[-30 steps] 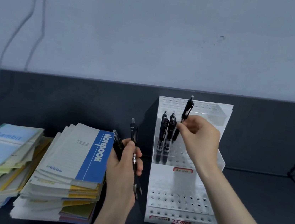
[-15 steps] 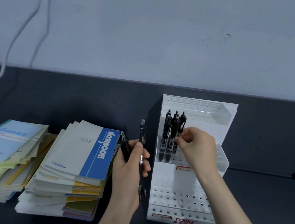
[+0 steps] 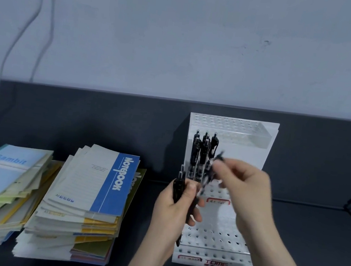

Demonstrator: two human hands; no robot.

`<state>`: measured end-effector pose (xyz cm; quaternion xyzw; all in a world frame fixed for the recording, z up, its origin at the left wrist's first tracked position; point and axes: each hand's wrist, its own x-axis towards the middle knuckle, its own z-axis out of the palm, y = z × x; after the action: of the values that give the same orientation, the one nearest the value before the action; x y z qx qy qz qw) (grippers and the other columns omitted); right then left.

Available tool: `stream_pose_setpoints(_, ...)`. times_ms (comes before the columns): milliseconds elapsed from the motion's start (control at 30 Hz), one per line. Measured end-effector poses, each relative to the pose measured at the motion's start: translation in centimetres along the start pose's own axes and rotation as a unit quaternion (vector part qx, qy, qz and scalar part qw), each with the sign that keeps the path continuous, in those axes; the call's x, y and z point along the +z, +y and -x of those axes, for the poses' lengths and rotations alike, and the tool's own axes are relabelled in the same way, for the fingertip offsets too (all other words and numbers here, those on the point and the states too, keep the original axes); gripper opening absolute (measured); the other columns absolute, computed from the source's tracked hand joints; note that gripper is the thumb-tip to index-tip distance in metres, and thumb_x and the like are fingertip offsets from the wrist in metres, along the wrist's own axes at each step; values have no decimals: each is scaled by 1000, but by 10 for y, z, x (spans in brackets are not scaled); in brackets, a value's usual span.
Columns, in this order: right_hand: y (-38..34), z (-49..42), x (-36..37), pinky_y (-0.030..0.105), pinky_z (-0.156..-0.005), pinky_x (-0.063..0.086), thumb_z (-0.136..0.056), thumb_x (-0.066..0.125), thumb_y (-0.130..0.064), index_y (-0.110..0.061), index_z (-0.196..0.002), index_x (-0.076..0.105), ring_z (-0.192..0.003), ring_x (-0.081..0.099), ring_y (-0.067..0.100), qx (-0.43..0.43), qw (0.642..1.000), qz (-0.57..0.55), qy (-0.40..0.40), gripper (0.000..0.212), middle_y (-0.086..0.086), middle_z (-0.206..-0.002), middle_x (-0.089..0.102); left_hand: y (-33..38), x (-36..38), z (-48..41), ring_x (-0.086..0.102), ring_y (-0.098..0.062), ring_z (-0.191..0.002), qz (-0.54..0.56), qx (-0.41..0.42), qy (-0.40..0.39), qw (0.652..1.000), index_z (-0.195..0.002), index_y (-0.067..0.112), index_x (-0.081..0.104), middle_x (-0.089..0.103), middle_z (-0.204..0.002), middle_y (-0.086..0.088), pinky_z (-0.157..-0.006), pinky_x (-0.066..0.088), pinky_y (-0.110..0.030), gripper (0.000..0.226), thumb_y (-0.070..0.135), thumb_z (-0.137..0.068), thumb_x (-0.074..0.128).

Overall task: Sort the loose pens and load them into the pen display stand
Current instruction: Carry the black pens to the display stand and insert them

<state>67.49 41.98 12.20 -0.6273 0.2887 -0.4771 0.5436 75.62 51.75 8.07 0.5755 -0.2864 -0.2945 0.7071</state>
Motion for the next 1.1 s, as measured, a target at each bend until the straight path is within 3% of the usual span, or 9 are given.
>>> stream_pose_setpoints(100,-16,-15,-17,19,-62,53,-83,70,-12,-18,-87,74,-64,65,9,-54,988,-63,131,8,-2,-73,73,-2,-6,-4,52,-11,-49,10,-27,44,999,-99,12,64,62,-68,-1,-45,38,-21,24,31,-98,48)
stream_pose_setpoints(167,-22,-24,-21,22,-69,55,-82,71,-14,-23,-87,74,-67,66,8,-101,982,-17,161,11,-5,-73,72,0,-10,-5,44,-7,-45,21,-41,64,997,-100,14,63,56,-61,3,-42,32,-19,26,35,-97,48)
stream_pose_setpoints(400,-10,-31,2,4,-69,46,-80,74,-14,-24,-95,72,-68,62,-11,-165,969,144,113,18,-26,-75,63,3,-9,-5,37,-9,-45,37,-49,84,995,-92,5,47,51,-62,1,-42,24,-21,15,19,-96,46)
stream_pose_setpoints(567,4,-32,10,23,-75,54,-81,74,-19,-19,-91,76,-69,64,0,-183,950,242,73,11,-27,-69,60,5,-11,-3,41,-8,-44,22,-23,93,995,-92,3,48,51,-60,0,-40,31,-18,10,13,-96,46)
stream_pose_setpoints(667,9,-33,12,27,-73,54,-81,73,-21,-19,-91,75,-69,63,4,-191,944,258,76,10,-17,-70,63,4,-13,-3,45,-10,-47,14,-10,87,996,-91,4,48,56,-63,2,-42,34,-21,14,15,-98,47)
stream_pose_setpoints(833,14,-35,14,20,-70,50,-80,74,-22,-17,-87,73,-65,60,2,-180,944,270,61,8,-13,-68,64,2,-17,-3,52,-10,-55,-6,0,71,997,-91,7,55,60,-69,3,-49,43,-21,17,22,-99,50)
stream_pose_setpoints(967,14,-37,10,6,-66,44,-79,75,-23,-19,-85,72,-67,60,-6,-147,951,266,52,8,-18,-68,62,1,-15,-2,52,-9,-58,-30,12,48,998,-91,12,64,59,-70,4,-55,46,-20,18,23,-98,51)
stream_pose_setpoints(1100,10,-21,2,8,-70,47,-79,75,-21,-26,-89,71,-71,63,-4,-137,961,226,79,13,-20,-72,65,1,-13,-1,48,-9,-56,-37,31,14,999,-92,12,66,57,-67,3,-52,41,-20,22,22,-99,48)
